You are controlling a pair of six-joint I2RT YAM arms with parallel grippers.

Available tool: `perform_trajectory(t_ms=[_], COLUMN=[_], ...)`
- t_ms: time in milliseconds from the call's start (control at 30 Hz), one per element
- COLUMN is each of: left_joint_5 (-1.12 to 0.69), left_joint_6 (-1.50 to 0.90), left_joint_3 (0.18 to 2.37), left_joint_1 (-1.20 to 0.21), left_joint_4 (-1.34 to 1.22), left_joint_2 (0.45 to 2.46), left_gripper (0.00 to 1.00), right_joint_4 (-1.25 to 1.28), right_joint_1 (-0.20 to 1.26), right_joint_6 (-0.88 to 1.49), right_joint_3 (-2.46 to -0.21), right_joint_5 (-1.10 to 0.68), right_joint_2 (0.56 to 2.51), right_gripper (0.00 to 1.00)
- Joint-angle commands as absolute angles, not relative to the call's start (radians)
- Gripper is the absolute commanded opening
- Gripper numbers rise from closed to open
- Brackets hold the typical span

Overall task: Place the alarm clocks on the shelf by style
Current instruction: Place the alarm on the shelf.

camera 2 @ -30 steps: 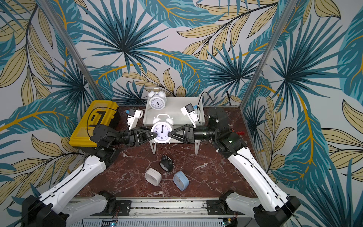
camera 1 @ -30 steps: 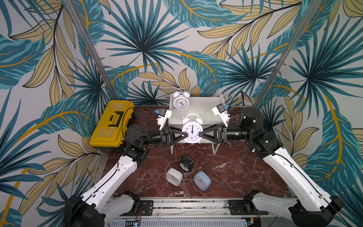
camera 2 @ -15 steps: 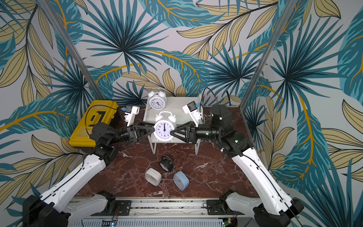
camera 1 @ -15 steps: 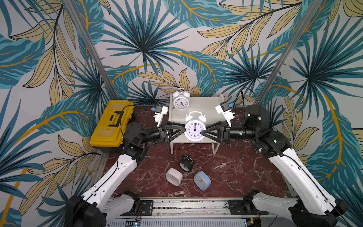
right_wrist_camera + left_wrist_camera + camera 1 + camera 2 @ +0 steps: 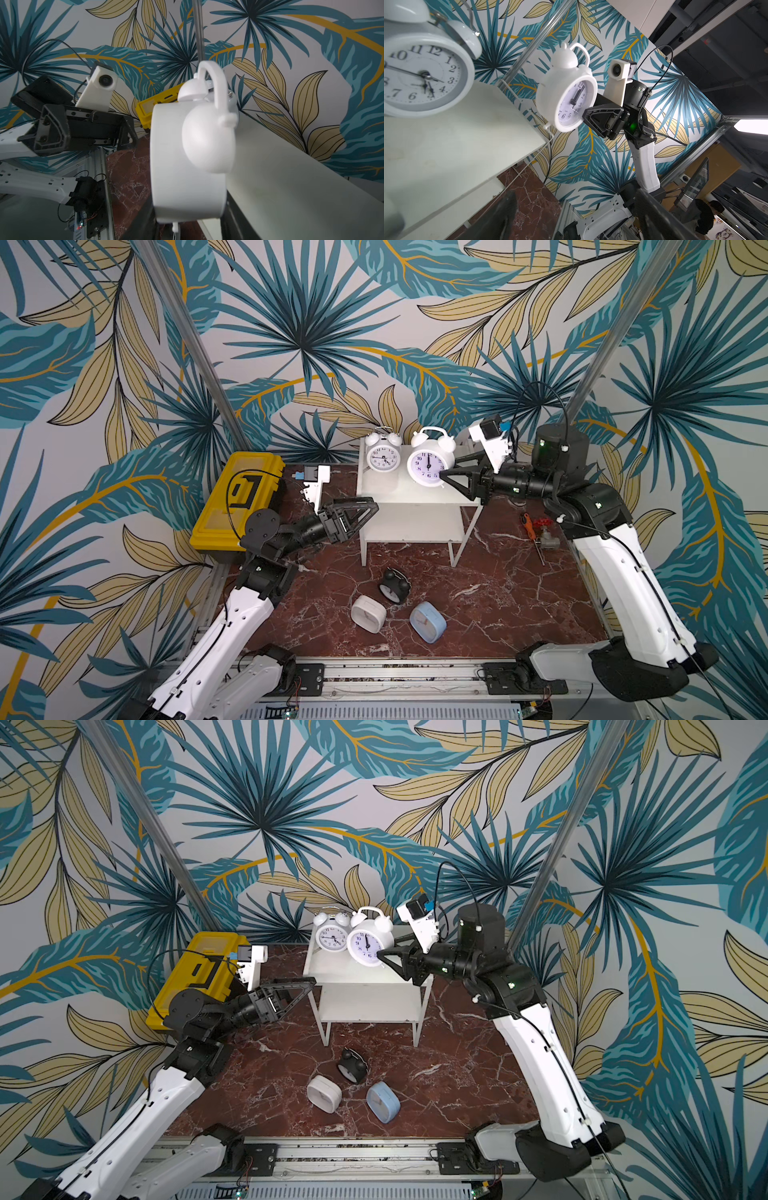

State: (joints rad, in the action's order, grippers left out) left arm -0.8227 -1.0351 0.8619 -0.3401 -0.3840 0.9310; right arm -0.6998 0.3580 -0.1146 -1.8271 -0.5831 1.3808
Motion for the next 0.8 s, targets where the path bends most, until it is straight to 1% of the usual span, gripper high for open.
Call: perform_trajectory(t_ms=[0,133,333,467,767], left_joint_5=[-0.797,-0.769,-0.754,-0.754,-0.747], left_joint_6=[-1.006,-1.02,-1.058,-1.082,-1.071], left_joint_3=[0.835,0.816,0.771,0.747,0.731], left_joint_1=[-0.337,-0.337,-0.337,-0.336,-0.337], left_joint_4=[-0.325,-0.333,-0.394,-0.44,-0.438], left_joint_2=[0.92,0.914,0.938,0.956,0.965], left_gripper=[0.92,0.91,0.91,0.9,0.89], right_joint_4=[-0.708,-0.62,-0.576,-0.578,-0.578], right_joint_1=[0.312,0.268,0.233,0.227,0.225], right_joint_6=[-0.185,-0.153,-0.153,-0.165,-0.182], right_joint_3=[-1.853,-1.804,-1.799,-1.809,-1.814], right_joint_5=[-0.581,-0.618,-0.654,-0.689,-0.719], right_joint_2=[1.421,1.443,1.484,1.513,1.569], right_gripper=[0.23,0.24,0.24,0.24,0.24])
